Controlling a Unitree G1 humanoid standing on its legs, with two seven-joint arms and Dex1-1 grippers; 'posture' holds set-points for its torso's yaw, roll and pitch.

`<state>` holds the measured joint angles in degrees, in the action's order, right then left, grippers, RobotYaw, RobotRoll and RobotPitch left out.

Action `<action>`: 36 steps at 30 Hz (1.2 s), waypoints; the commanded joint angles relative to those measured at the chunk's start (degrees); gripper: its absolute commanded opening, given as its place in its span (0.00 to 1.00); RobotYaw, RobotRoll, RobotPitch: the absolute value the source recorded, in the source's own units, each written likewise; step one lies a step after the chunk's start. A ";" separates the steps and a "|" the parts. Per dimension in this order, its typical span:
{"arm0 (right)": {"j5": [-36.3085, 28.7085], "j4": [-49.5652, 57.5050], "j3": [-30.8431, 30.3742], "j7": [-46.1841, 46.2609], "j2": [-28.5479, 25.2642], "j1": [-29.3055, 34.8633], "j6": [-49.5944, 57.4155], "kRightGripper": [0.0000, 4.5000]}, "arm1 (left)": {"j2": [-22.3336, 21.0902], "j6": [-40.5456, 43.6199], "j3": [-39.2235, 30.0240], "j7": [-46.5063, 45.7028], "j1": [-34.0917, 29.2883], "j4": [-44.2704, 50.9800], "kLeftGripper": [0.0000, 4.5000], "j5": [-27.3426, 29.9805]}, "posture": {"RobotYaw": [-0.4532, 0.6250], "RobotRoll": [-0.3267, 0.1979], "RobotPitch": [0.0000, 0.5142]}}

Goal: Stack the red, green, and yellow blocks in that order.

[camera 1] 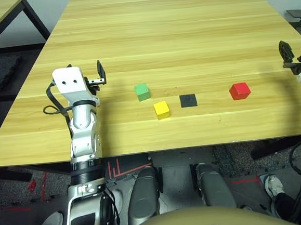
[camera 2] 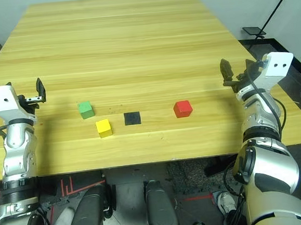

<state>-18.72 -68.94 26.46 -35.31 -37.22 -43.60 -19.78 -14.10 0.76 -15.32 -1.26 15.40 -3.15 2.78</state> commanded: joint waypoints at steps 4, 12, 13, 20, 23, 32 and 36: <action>1.71 -2.01 -0.11 2.65 -2.68 4.48 -0.16 1.00 | 0.35 0.79 1.53 0.98 -1.32 -1.37 0.99 -0.38 | 0.52 0.30 0.23; 4.59 11.44 -12.29 -26.31 -8.03 -0.16 15.94 1.00 | -3.88 13.49 4.49 16.75 2.61 10.20 0.99 12.70 | 0.52 0.27 0.20; 5.53 12.70 -14.57 -31.20 -9.49 -1.01 17.37 1.00 | -5.65 15.80 4.80 19.91 3.44 11.31 0.99 14.81 | 0.53 0.26 0.19; 13.22 13.56 -28.69 -55.80 -14.51 -7.74 18.95 1.00 | -15.55 26.67 7.52 36.77 8.94 15.07 0.99 25.63 | 0.53 0.26 0.17; 17.63 9.53 -34.78 -57.19 -13.99 -11.87 12.54 1.00 | -18.00 28.37 9.90 41.72 9.85 14.79 0.99 26.49 | 0.54 0.26 0.17; 28.92 -1.09 -42.68 -55.92 -7.48 -21.51 -1.03 1.00 | -20.23 30.11 15.00 46.46 10.33 16.45 0.99 25.32 | 0.60 0.24 0.17; 32.22 -3.46 -44.11 -55.32 -5.75 -23.81 -3.03 1.00 | -20.47 31.76 16.34 46.37 8.61 19.07 0.99 25.39 | 0.65 0.22 0.18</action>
<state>11.65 -71.16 -17.06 -90.75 -43.03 -66.57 -21.55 -34.09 31.47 -0.07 44.73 24.93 14.43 28.57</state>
